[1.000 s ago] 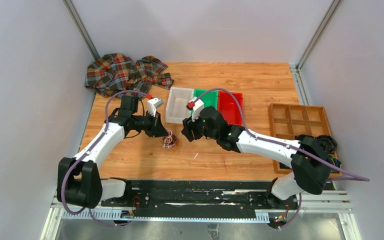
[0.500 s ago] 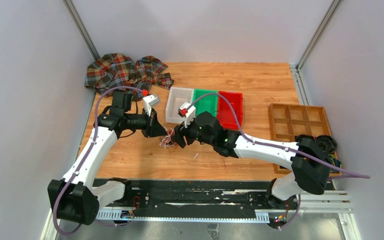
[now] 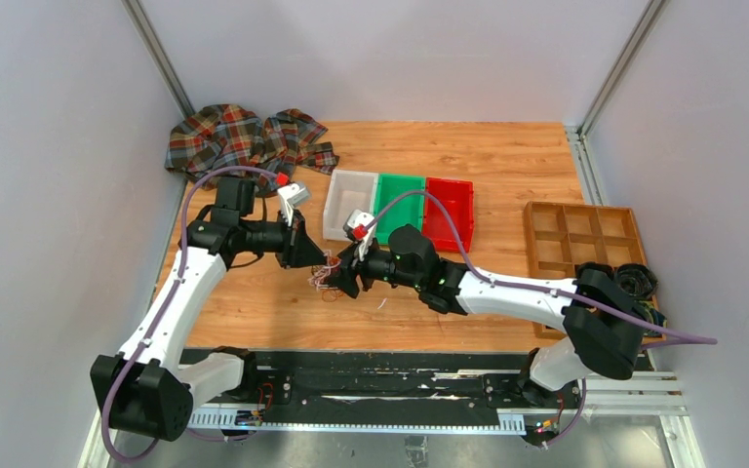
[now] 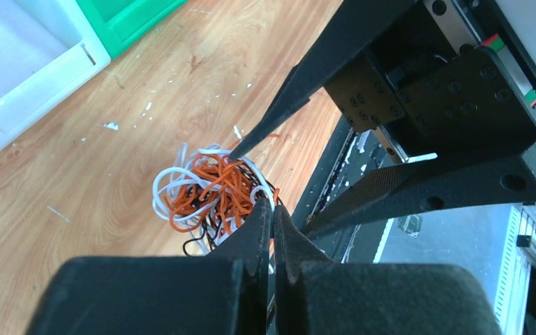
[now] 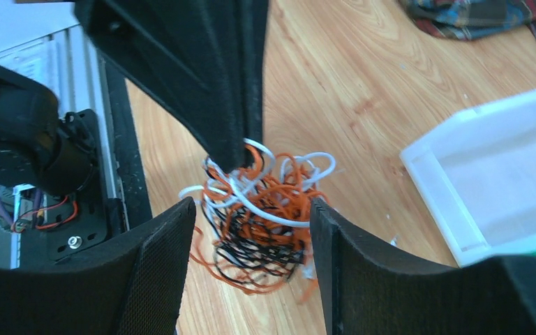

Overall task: Untangle the cables
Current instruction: Untie the cable.

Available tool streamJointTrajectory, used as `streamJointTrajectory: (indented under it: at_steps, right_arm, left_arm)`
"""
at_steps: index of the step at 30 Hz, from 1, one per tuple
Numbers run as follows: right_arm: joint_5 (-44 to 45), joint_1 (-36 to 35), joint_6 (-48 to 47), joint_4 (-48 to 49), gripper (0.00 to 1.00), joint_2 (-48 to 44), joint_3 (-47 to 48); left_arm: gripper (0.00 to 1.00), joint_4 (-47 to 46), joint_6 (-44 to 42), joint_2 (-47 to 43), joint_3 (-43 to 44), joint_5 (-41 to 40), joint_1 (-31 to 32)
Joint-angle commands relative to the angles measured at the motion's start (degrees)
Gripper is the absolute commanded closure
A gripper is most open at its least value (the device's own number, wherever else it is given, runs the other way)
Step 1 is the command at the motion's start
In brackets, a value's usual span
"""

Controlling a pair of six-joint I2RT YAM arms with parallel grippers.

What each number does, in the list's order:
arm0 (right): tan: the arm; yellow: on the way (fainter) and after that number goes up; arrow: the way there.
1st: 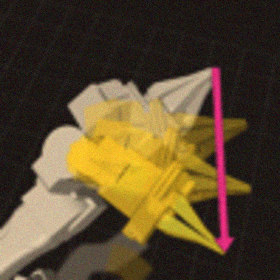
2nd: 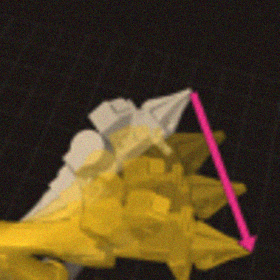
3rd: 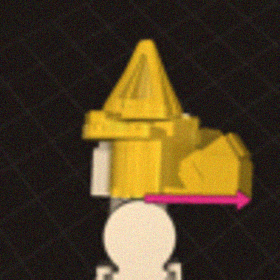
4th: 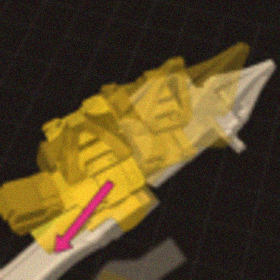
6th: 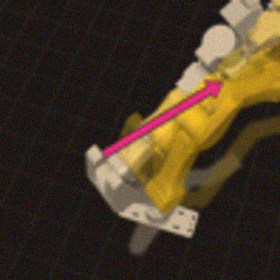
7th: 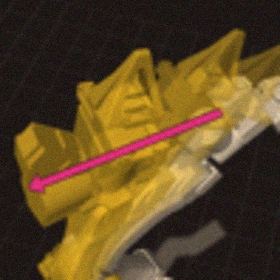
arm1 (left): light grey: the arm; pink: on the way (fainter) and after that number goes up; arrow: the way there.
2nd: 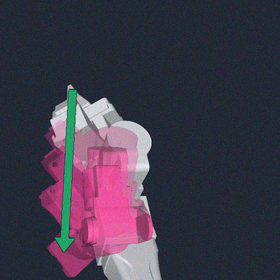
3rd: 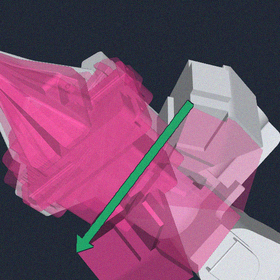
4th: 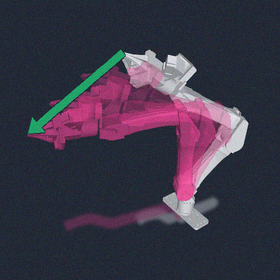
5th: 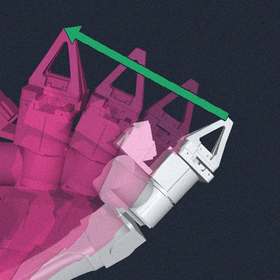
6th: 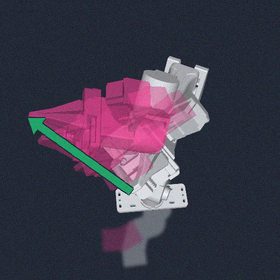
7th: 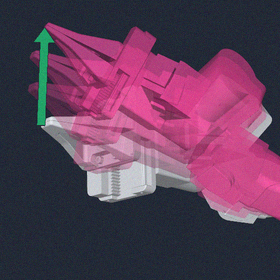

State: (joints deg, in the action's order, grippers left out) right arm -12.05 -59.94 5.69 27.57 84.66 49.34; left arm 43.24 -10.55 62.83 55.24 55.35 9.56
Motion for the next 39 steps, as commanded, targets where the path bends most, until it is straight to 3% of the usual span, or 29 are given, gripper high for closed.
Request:
streamJointTrajectory:
  at_steps: [1,4,9,11,12,16,20,22,31,39]
  right_arm:
    - [-6.54,-0.94,-3.07,6.66,0.39,1.07,-0.95]
    - [-5.61,-1.01,-2.82,8.15,0.48,2.13,-0.45]
    - [-5.31,-1.14,-2.99,8.00,0.89,2.45,0.61]
    - [-5.24,-1.14,-2.97,6.89,0.99,1.95,0.60]
    - [-4.88,-1.14,-2.67,6.27,0.99,1.66,0.46]
    - [-2.06,-1.05,-0.59,4.30,1.00,0.04,-1.05]
    - [-1.22,-0.97,1.86,6.32,1.00,-1.10,-3.85]
    - [-1.24,-0.97,3.16,7.13,0.99,-1.36,-4.74]
    - [-1.13,-0.79,5.23,9.54,0.99,-4.27,-7.41]
    - [-2.49,-0.19,7.25,11.86,0.99,-7.65,-9.01]
  left_arm:
    - [0.99,0.02,-0.48,-0.12,1.93,3.56,0.37]
    - [0.99,0.02,-0.46,0.44,1.80,4.04,0.35]
    - [0.99,0.09,-0.55,0.50,1.70,3.94,0.37]
    - [0.99,0.17,-1.00,0.59,1.62,2.97,0.33]
    - [0.95,0.19,-1.26,0.61,1.61,2.10,0.36]
    - [0.50,1.05,-3.28,0.53,1.65,-4.10,0.30]
    - [0.25,4.38,-9.11,-0.84,0.80,-7.15,0.28]
    - [0.19,6.24,-12.24,-1.66,0.01,-7.10,0.28]
    - [0.20,15.97,-28.20,-1.10,-0.27,-1.43,0.26]
    - [0.36,17.31,-32.11,0.27,0.39,0.26,0.28]
